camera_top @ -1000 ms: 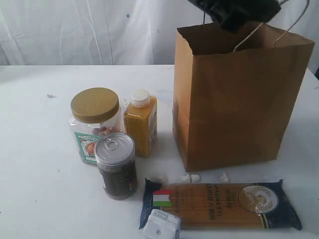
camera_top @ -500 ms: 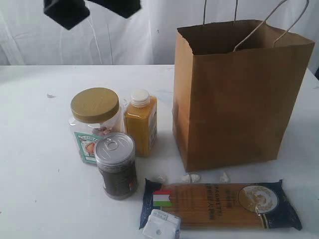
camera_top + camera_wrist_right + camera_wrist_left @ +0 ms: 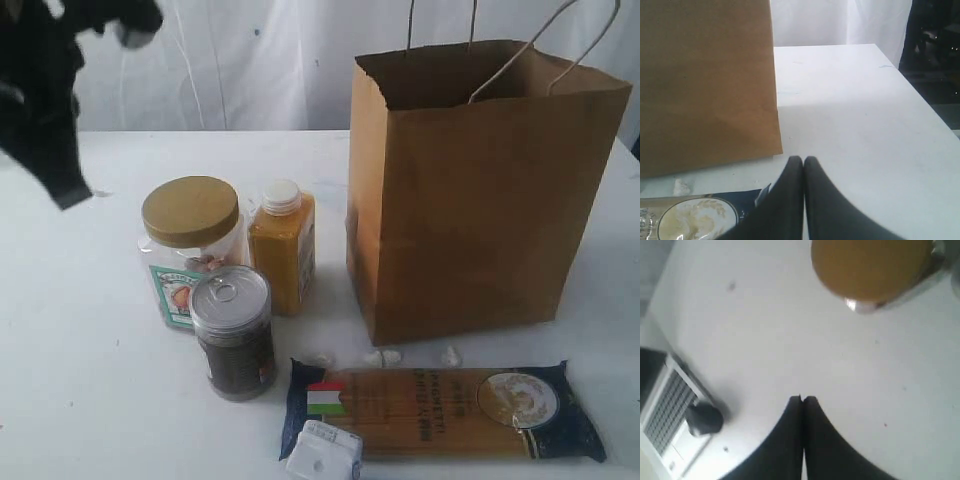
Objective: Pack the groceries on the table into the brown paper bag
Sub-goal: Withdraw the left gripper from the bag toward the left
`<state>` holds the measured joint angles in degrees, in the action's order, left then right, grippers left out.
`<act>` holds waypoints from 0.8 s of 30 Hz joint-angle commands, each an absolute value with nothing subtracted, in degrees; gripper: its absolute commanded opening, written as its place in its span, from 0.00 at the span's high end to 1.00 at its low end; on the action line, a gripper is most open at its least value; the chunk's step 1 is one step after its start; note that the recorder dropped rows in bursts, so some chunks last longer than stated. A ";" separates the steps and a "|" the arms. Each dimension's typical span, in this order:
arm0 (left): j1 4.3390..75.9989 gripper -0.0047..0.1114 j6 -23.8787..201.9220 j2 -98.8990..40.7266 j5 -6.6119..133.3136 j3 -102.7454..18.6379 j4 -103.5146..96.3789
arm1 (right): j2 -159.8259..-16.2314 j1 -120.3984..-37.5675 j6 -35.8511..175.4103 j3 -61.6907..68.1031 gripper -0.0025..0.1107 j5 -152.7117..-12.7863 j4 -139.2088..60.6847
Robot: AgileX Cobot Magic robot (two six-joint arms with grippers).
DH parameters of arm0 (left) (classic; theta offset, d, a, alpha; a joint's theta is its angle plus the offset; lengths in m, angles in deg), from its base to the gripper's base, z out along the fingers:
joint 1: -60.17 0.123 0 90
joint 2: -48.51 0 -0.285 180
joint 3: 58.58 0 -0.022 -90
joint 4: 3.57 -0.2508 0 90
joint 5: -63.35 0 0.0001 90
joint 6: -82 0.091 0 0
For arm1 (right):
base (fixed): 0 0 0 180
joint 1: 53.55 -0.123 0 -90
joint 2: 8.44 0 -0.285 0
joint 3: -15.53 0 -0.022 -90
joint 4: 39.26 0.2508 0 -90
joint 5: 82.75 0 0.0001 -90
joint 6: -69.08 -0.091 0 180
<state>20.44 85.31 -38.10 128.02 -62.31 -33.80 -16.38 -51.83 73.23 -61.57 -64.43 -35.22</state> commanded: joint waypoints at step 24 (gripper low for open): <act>11.10 0.96 101.73 -9.93 65.79 -2.75 19.17 | -16.23 -51.99 73.31 -61.69 0.98 -64.79 -35.20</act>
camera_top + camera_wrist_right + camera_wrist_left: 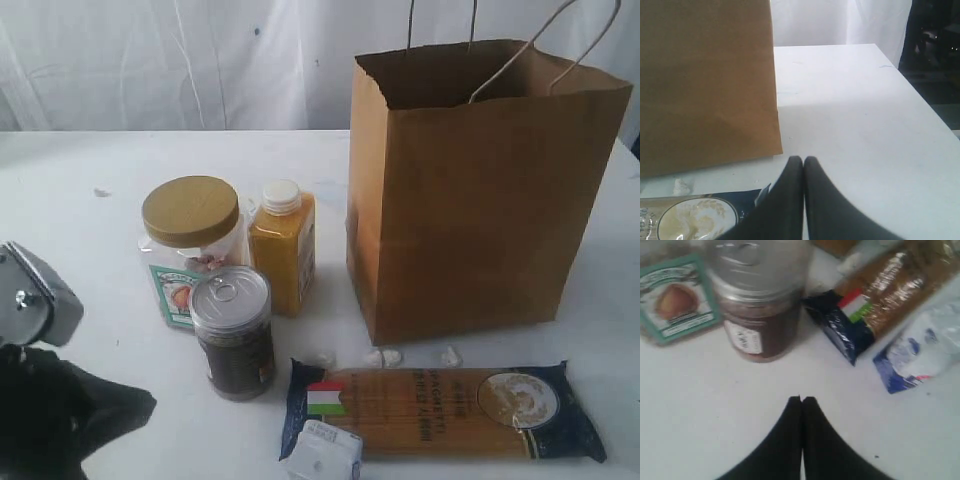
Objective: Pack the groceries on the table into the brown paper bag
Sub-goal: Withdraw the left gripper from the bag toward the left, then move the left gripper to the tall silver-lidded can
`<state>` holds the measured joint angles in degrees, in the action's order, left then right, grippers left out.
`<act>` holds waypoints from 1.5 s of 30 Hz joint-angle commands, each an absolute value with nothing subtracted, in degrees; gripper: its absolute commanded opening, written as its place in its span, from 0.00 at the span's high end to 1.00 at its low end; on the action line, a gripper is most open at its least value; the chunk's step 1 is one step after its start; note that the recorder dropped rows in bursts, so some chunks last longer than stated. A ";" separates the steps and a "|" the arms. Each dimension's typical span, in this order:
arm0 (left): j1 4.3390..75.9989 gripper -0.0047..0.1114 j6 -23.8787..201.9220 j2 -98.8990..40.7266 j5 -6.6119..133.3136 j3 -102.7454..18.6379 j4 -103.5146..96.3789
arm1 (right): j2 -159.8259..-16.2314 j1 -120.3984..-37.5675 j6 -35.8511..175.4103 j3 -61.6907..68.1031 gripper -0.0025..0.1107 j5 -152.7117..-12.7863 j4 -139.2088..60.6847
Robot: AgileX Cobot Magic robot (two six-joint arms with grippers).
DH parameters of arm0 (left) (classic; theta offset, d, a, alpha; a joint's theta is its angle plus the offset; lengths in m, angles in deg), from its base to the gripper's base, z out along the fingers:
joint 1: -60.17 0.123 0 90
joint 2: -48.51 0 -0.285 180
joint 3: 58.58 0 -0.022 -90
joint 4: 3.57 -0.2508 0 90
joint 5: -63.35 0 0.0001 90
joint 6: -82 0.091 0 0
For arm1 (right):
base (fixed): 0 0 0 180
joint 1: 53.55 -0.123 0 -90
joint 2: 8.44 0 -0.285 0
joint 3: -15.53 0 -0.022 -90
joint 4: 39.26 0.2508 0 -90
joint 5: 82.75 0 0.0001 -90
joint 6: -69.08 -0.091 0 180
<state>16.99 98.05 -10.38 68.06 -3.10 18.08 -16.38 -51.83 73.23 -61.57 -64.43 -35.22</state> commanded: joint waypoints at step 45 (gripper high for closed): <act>10.81 0.25 98.37 -30.65 28.40 -2.75 18.16 | -16.23 -51.99 73.31 -61.69 0.98 -64.79 -35.20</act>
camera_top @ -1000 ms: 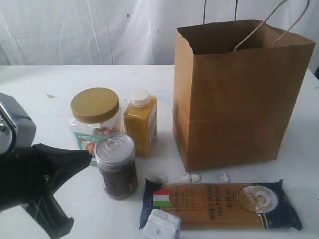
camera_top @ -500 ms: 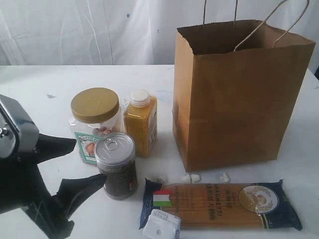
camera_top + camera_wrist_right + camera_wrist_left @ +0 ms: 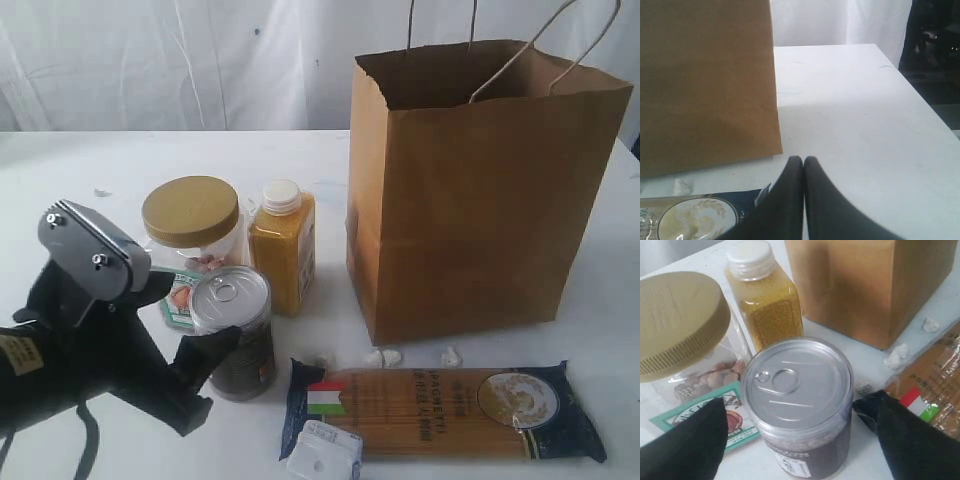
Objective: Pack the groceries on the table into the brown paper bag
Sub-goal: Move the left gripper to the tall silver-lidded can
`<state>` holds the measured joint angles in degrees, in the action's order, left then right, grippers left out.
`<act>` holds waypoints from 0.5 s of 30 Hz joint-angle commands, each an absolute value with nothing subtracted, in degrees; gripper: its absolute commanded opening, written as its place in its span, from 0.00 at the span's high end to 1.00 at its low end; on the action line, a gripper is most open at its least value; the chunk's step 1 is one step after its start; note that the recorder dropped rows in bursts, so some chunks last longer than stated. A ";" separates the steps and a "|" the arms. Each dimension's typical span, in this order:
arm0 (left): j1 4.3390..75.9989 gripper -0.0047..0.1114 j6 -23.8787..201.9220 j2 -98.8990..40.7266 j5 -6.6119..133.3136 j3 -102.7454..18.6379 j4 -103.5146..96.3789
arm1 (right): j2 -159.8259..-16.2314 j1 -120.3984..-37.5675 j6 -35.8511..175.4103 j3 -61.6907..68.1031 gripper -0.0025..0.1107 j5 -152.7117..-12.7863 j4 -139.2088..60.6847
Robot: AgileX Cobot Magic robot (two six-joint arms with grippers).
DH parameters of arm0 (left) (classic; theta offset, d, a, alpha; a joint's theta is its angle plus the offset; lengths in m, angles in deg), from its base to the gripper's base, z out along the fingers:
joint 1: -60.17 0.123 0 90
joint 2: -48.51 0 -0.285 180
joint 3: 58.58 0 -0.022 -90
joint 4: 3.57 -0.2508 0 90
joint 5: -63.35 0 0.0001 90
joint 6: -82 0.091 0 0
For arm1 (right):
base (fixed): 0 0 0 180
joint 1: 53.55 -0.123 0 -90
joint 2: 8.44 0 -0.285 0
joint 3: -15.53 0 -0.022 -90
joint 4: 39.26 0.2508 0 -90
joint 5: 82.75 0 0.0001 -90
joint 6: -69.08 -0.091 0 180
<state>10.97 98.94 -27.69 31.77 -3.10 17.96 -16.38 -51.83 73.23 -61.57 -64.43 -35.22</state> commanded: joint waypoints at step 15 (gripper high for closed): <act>10.81 0.25 95.51 -35.34 25.24 -4.40 14.84 | -16.23 -51.99 73.31 -61.69 0.98 -64.79 -35.20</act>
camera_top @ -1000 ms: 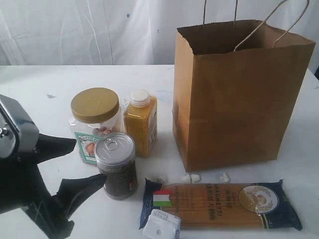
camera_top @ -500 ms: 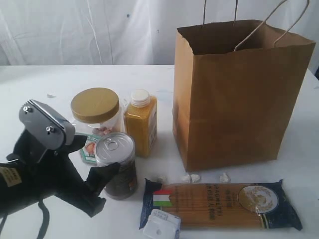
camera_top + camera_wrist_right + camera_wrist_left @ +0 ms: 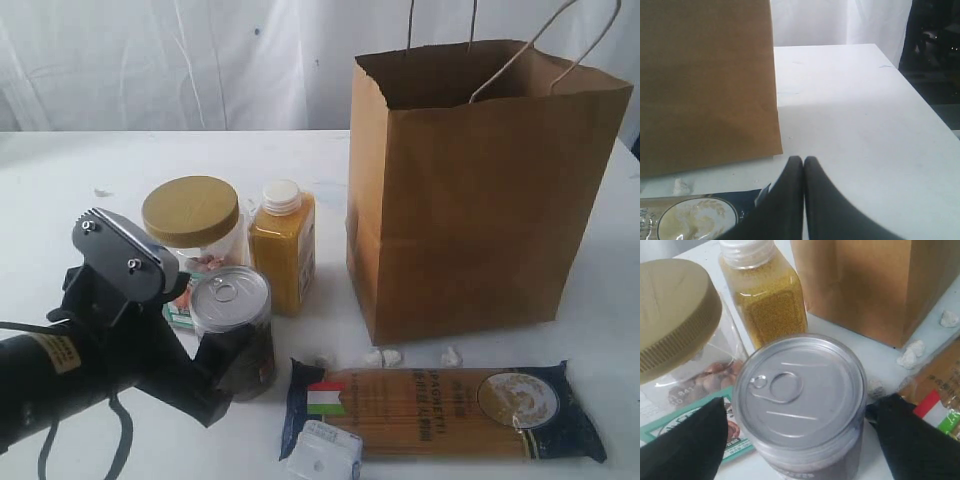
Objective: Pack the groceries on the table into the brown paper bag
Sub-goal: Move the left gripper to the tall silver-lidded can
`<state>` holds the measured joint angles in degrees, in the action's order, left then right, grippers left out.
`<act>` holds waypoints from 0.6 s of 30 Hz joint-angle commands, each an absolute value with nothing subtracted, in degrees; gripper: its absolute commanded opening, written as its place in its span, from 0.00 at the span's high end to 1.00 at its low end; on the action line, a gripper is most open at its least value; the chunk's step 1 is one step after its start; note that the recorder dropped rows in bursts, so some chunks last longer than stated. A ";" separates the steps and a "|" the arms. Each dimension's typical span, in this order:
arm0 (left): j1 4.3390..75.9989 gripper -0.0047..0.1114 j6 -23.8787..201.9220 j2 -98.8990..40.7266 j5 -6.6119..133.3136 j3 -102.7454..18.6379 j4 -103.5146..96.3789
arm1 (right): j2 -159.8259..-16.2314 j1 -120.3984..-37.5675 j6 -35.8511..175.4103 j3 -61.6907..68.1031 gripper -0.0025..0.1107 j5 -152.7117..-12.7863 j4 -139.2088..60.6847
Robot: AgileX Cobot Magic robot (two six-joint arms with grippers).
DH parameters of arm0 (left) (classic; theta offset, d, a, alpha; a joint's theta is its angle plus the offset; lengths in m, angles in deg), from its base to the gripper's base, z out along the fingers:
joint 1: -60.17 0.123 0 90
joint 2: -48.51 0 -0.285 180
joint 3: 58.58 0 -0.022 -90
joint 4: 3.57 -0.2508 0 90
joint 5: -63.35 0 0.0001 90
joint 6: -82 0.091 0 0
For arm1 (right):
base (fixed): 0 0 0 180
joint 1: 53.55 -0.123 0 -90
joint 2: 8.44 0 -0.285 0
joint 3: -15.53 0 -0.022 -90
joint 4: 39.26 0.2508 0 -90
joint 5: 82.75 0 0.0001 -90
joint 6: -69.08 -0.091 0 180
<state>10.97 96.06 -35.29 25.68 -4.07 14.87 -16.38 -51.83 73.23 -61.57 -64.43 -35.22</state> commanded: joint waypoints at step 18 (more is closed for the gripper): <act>10.81 0.25 95.74 -35.34 24.39 -4.40 14.84 | -16.23 -51.99 73.31 -61.69 0.98 -64.79 -35.20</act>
